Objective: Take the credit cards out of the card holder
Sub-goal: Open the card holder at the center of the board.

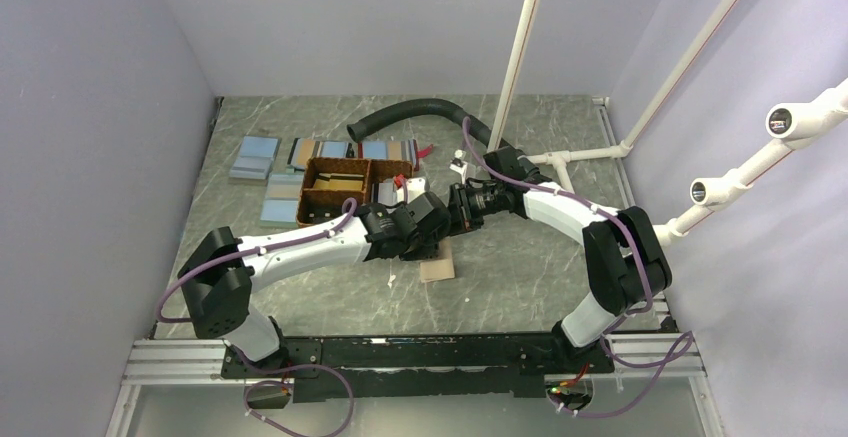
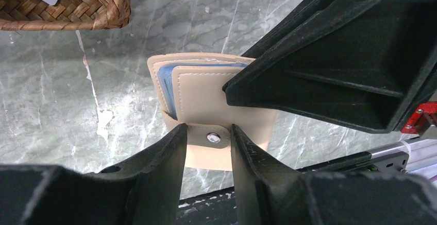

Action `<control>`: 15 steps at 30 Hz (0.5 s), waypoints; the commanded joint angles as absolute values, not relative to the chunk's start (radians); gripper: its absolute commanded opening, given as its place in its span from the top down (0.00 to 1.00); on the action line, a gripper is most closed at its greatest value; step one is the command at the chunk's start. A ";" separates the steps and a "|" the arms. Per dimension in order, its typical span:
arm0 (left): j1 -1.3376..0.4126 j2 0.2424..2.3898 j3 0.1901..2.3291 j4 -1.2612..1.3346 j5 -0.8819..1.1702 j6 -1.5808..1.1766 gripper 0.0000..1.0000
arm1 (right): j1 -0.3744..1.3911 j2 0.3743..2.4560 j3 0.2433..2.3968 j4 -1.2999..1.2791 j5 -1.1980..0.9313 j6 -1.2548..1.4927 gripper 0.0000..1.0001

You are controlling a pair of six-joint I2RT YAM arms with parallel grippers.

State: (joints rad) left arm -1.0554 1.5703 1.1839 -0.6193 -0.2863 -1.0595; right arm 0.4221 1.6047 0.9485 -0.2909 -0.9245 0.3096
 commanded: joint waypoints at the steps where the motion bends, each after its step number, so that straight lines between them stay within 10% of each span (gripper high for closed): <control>1: -1.062 1.569 1.171 -0.598 -0.293 -1.058 0.59 | 0.425 1.595 0.966 -0.210 -1.058 0.393 1.00; 6: -1.062 1.590 1.185 -0.628 -0.304 -1.060 0.61 | 0.425 1.589 0.962 -0.190 -1.081 0.412 1.00; 15: -1.062 1.572 1.152 -0.609 -0.298 -1.033 0.96 | 0.423 1.585 0.956 -0.185 -1.083 0.411 1.00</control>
